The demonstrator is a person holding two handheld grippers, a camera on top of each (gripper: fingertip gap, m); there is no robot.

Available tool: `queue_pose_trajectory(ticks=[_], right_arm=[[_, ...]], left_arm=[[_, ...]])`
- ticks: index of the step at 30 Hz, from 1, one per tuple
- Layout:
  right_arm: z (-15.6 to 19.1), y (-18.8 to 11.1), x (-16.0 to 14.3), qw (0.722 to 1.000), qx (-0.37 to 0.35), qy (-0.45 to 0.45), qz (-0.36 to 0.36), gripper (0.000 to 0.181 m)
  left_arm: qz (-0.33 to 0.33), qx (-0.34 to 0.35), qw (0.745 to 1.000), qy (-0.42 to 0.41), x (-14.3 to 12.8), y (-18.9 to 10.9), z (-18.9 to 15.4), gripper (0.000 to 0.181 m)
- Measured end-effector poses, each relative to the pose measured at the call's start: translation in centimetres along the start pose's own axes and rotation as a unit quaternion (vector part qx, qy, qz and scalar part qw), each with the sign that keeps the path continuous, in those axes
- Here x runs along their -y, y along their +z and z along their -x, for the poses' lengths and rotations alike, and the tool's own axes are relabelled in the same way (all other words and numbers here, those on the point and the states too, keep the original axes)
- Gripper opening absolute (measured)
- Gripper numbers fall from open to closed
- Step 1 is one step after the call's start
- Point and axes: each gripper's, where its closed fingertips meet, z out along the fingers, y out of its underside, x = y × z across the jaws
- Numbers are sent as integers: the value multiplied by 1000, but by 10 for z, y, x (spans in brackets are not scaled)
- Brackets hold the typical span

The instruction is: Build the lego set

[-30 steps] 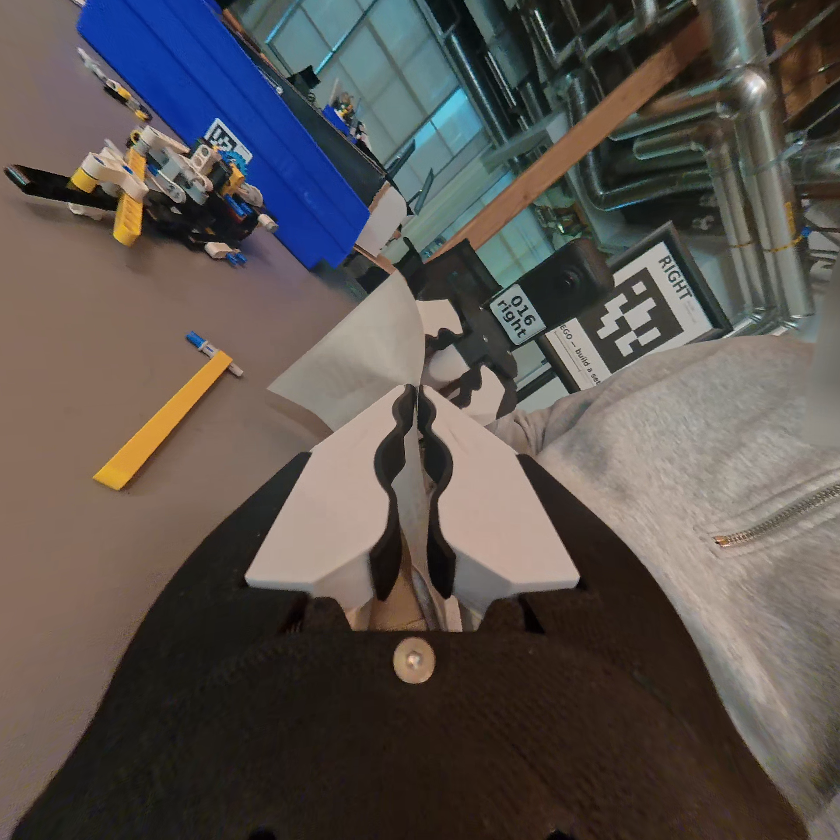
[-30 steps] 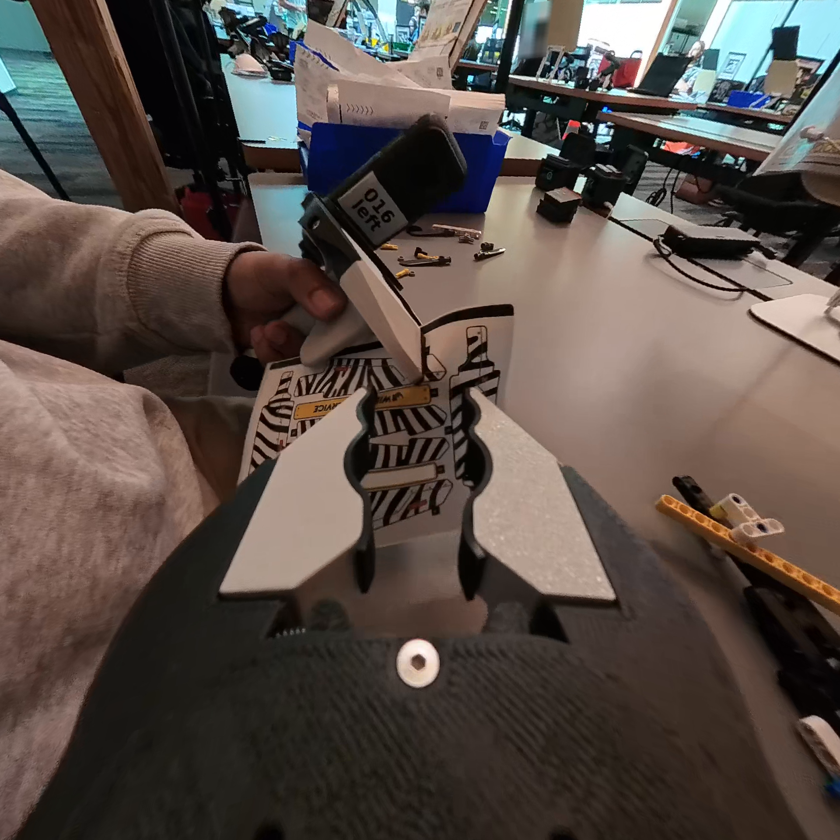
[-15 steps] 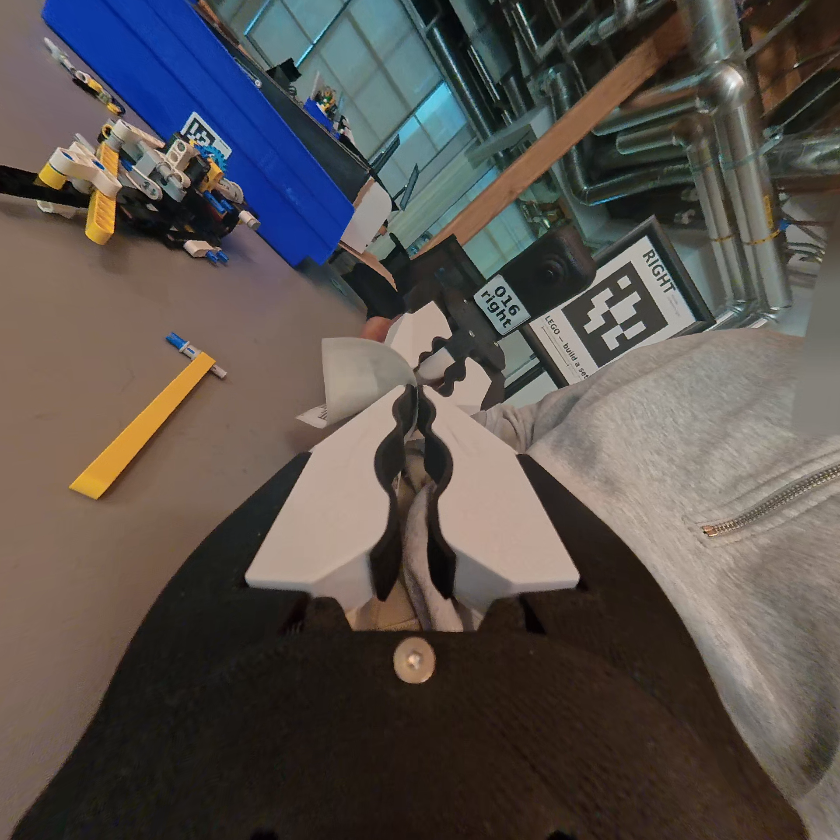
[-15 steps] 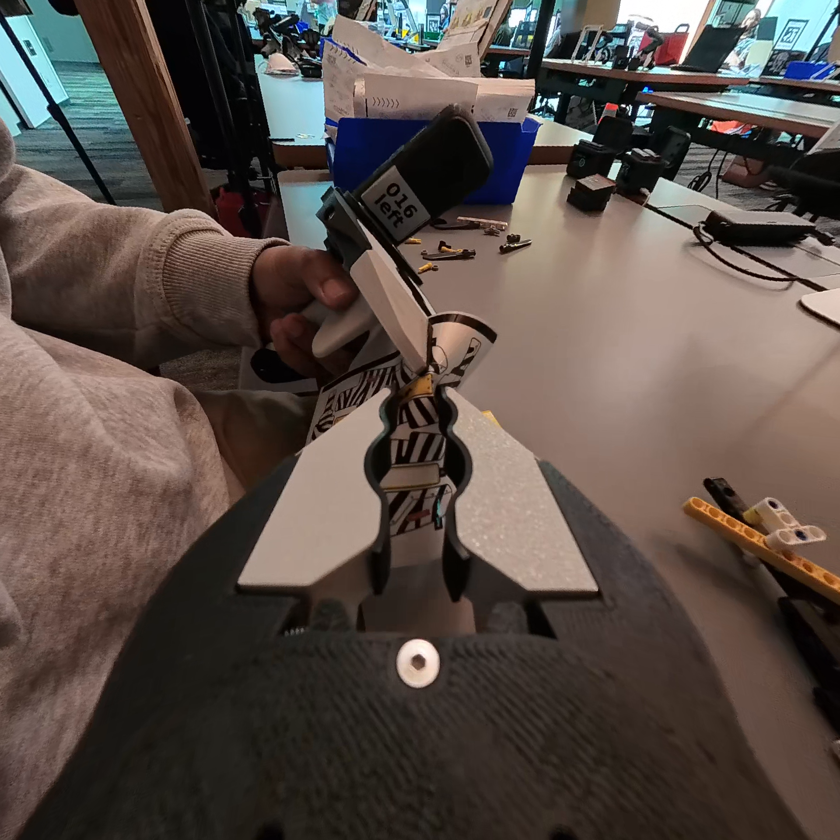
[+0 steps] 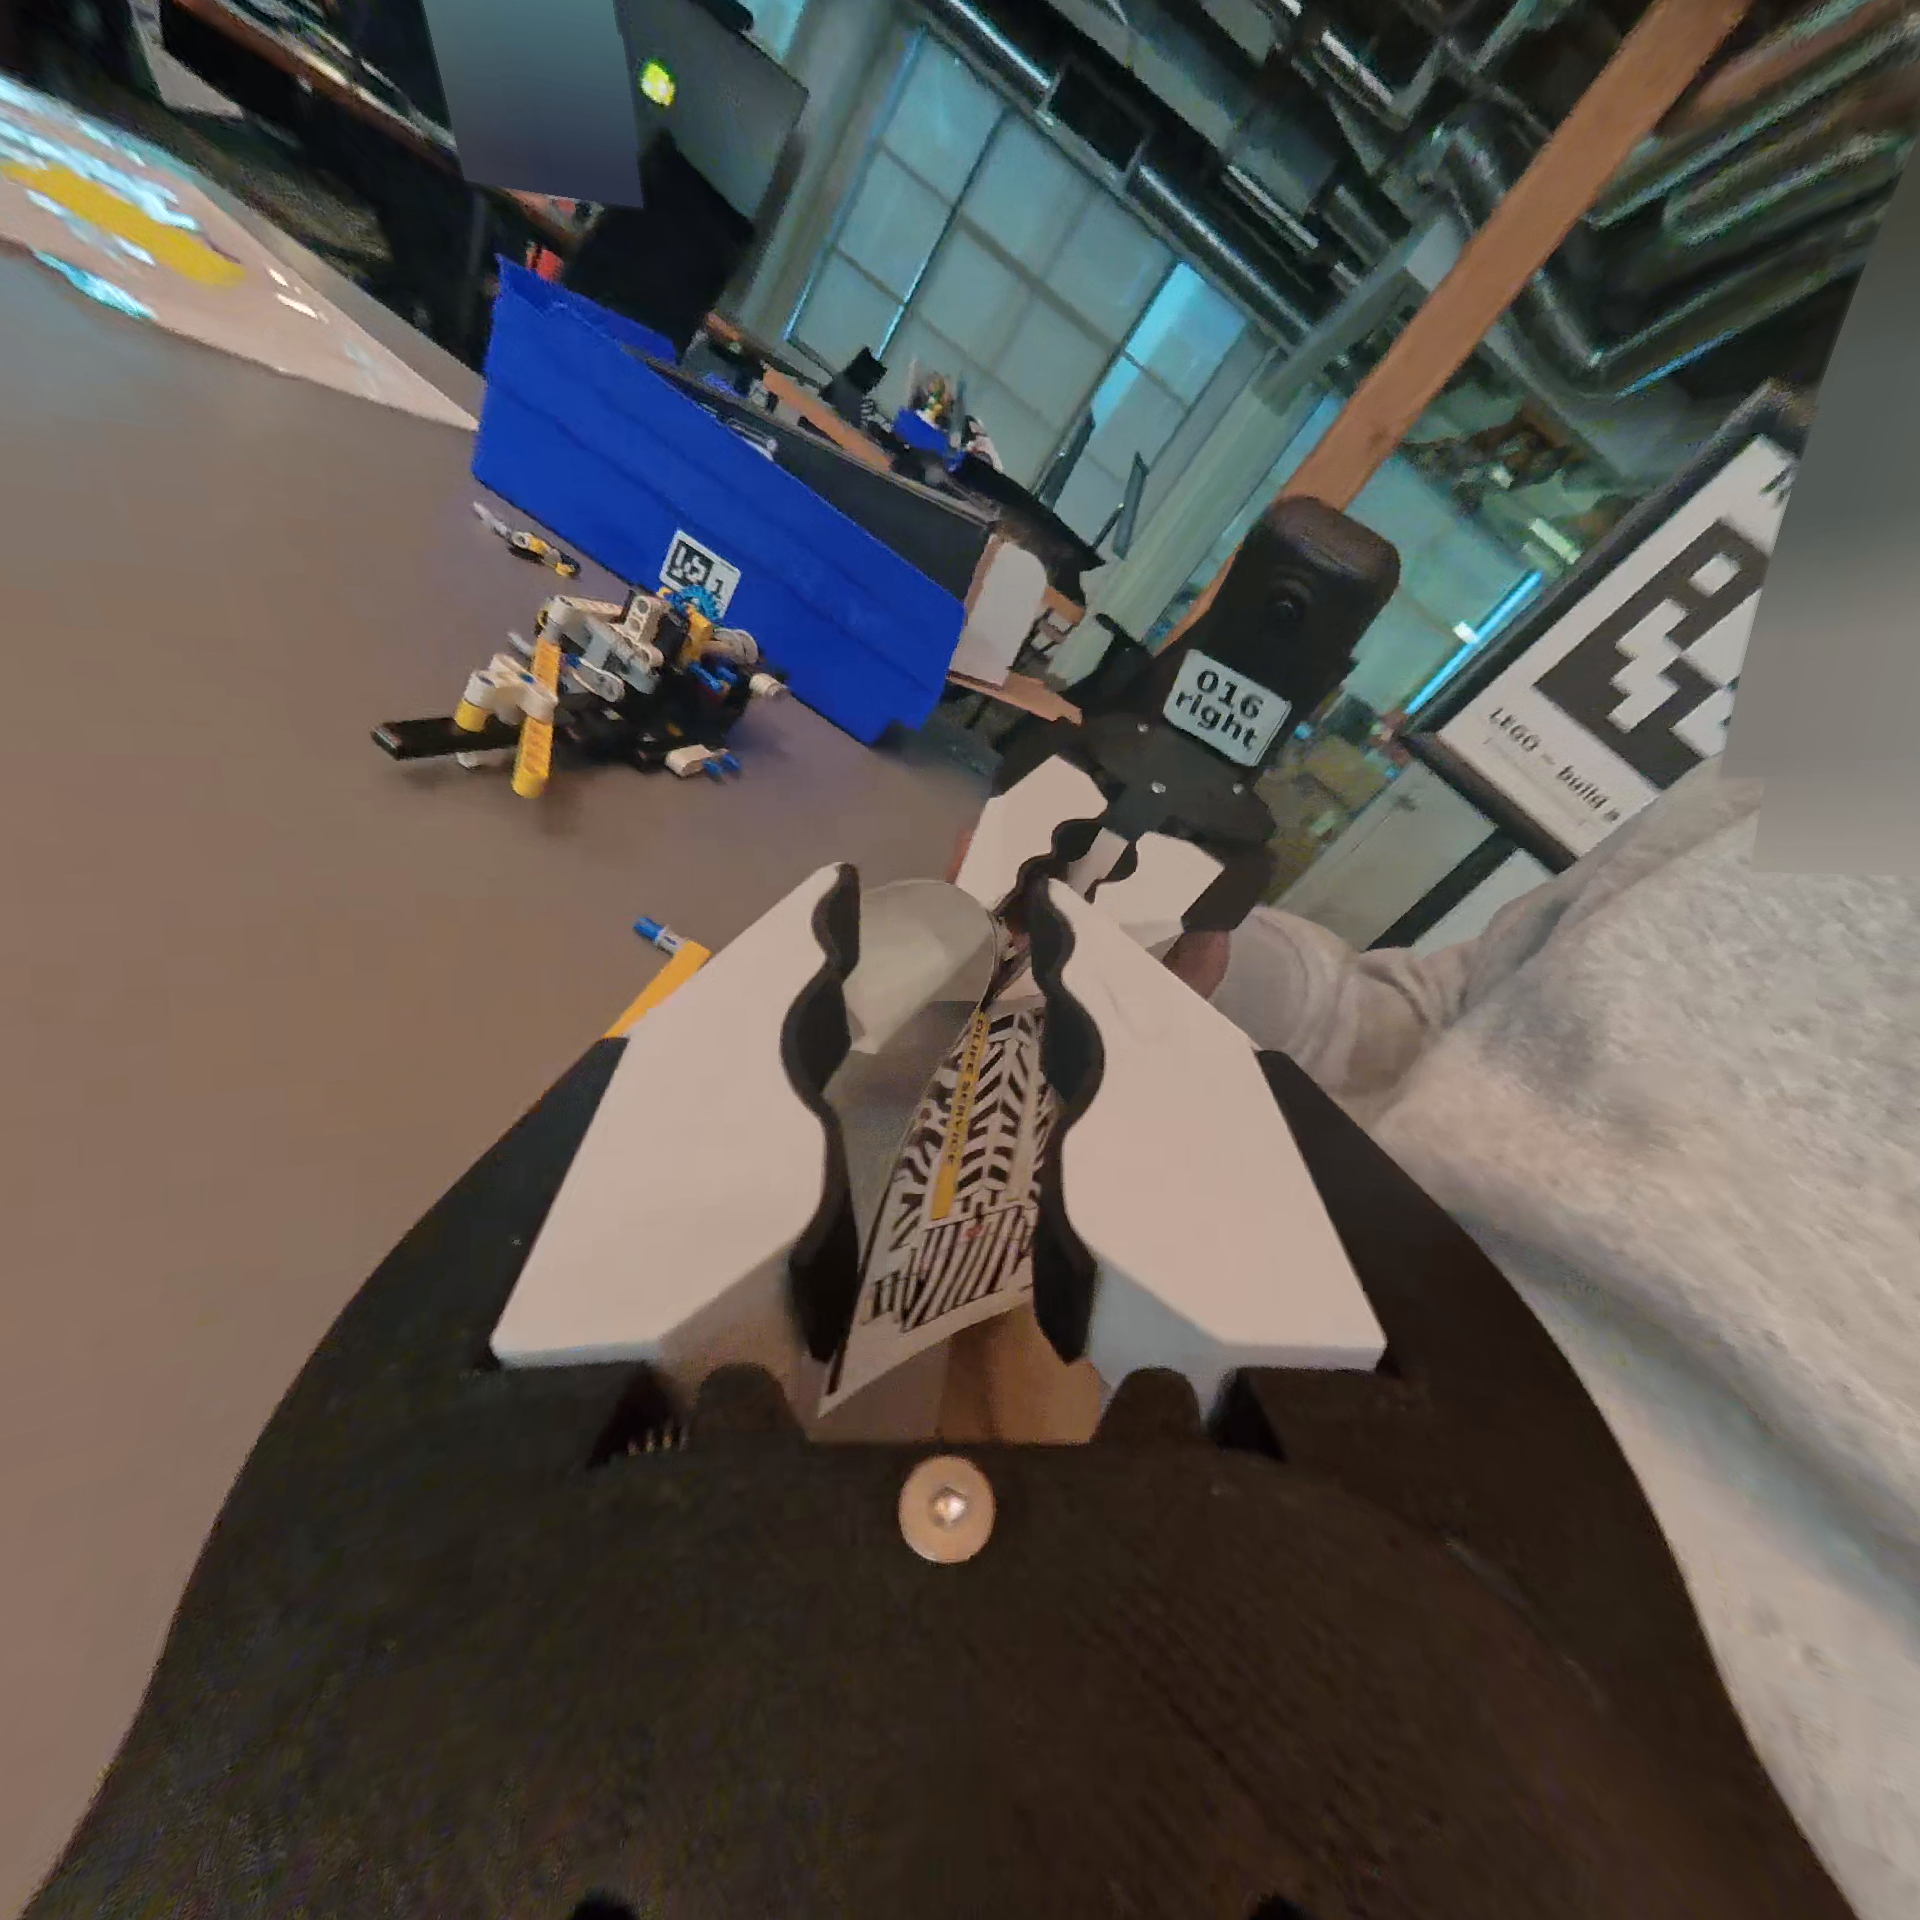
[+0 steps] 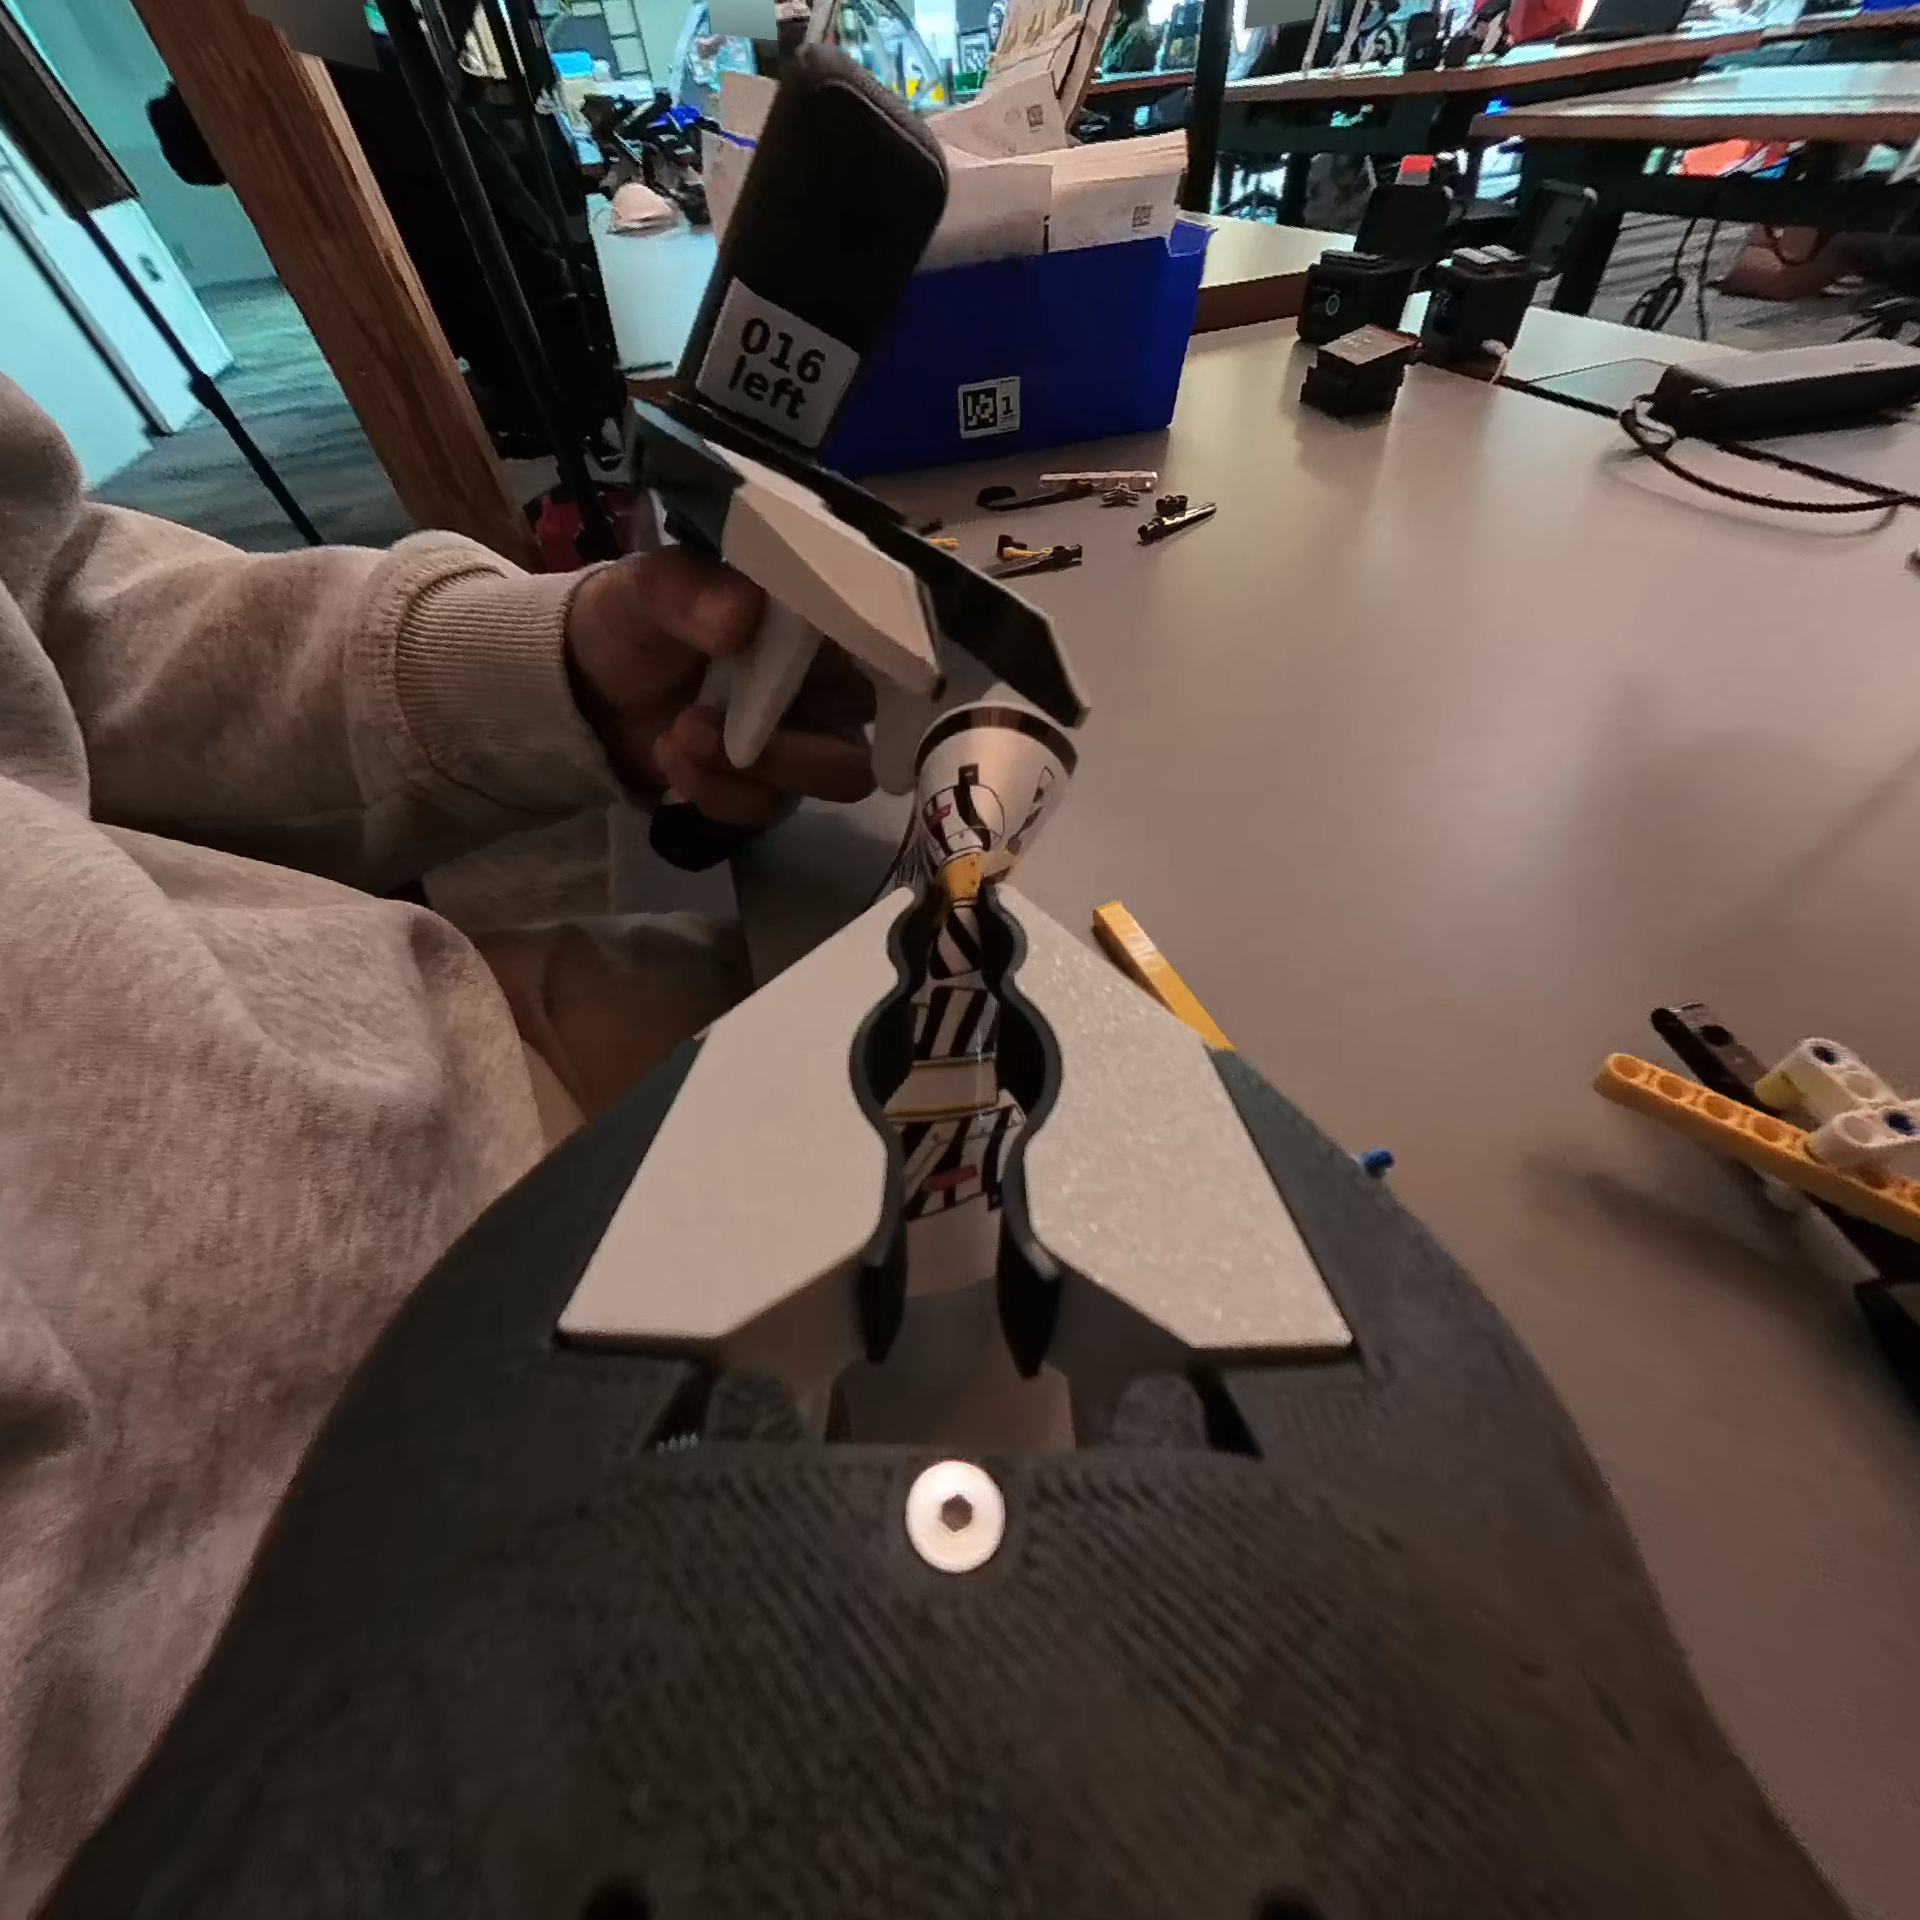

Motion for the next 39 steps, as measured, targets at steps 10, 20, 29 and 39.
queue_pose_trajectory(ticks=[10, 20, 29, 39], right_arm=[[11, -2, 2, 998, 50, 36, -6, 6], [20, -6, 4, 994, 94, 54, -16, 8], [10, -10, 8, 993, 82, 81, -33, 11], [0, -13, 9, 994, 54, 84, -39, 18]], left_arm=[[51, 21, 997, 49, -17, 5, 1, 34], [84, -2, 996, 39, -29, 10, -6, 45], [72, -25, 997, 11, -25, 7, -8, 4], [69, -27, 997, -1, -25, 7, -7, 2]])
